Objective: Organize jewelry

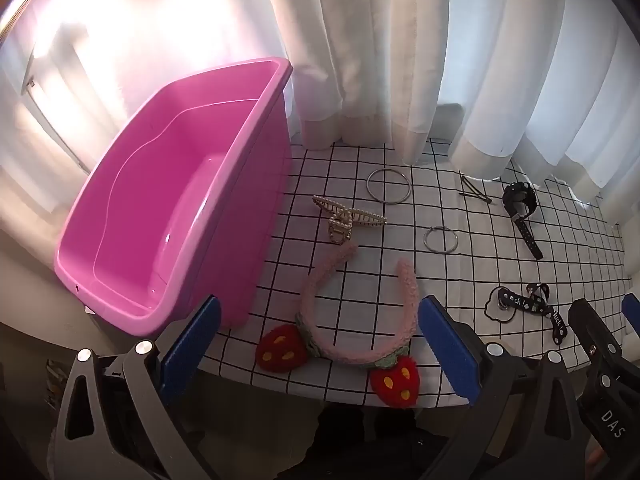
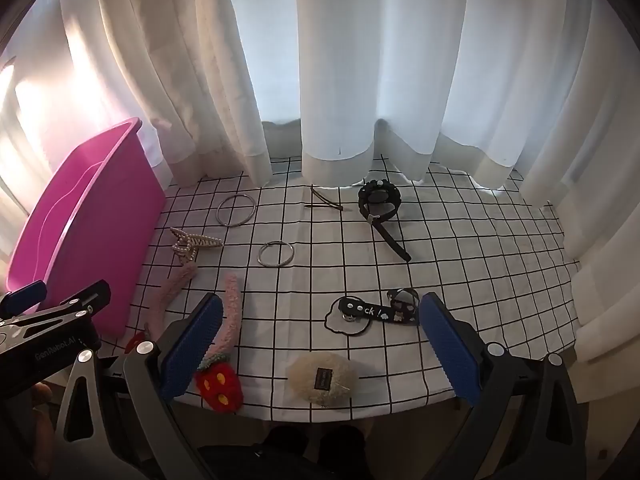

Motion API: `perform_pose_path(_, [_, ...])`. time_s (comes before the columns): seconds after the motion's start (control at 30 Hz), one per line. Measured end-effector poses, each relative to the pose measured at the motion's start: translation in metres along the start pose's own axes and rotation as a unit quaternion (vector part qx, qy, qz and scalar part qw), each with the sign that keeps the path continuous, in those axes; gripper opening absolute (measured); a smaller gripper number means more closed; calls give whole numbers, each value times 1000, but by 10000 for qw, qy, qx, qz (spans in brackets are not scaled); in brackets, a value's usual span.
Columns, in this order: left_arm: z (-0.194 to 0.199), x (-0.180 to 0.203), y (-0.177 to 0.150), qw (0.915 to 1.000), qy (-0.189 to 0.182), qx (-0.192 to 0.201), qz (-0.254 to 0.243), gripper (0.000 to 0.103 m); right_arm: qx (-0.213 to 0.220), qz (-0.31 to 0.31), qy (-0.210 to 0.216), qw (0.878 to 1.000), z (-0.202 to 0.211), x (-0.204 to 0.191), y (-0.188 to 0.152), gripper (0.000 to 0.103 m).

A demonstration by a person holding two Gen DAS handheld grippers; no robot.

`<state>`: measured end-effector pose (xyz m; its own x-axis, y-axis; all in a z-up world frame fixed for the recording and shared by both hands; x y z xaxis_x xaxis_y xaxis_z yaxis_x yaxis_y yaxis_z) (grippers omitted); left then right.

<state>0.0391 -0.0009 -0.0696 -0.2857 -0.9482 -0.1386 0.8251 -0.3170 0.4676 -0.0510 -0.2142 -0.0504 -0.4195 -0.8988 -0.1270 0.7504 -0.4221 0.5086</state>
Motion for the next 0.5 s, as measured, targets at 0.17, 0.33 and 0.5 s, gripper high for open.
perform_pose_path(0.17, [0, -1, 0, 10000, 51, 7, -20, 97, 8, 4, 6, 10000, 0, 0, 0, 94])
perform_pose_path(0.33, [0, 1, 2, 10000, 70, 15, -31, 97, -3, 1, 3, 10000, -1, 0, 0, 94])
perform_pose_path(0.5, [-1, 1, 2, 10000, 64, 6, -30, 97, -13, -8, 4, 10000, -2, 0, 0, 94])
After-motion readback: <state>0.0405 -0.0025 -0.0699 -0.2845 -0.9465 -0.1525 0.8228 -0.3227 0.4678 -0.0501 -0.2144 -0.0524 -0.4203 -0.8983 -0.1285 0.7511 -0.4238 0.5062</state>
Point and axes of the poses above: each gripper's, at about its wrist camera, not at the fingertips, and z roughly against the way its jaws point, x to its right, y to its top, the point moved 8 cm from there along -z, roughly the way its jaws point, and after that the axes turned 6 degrees about -z, right-handed, at the moved point
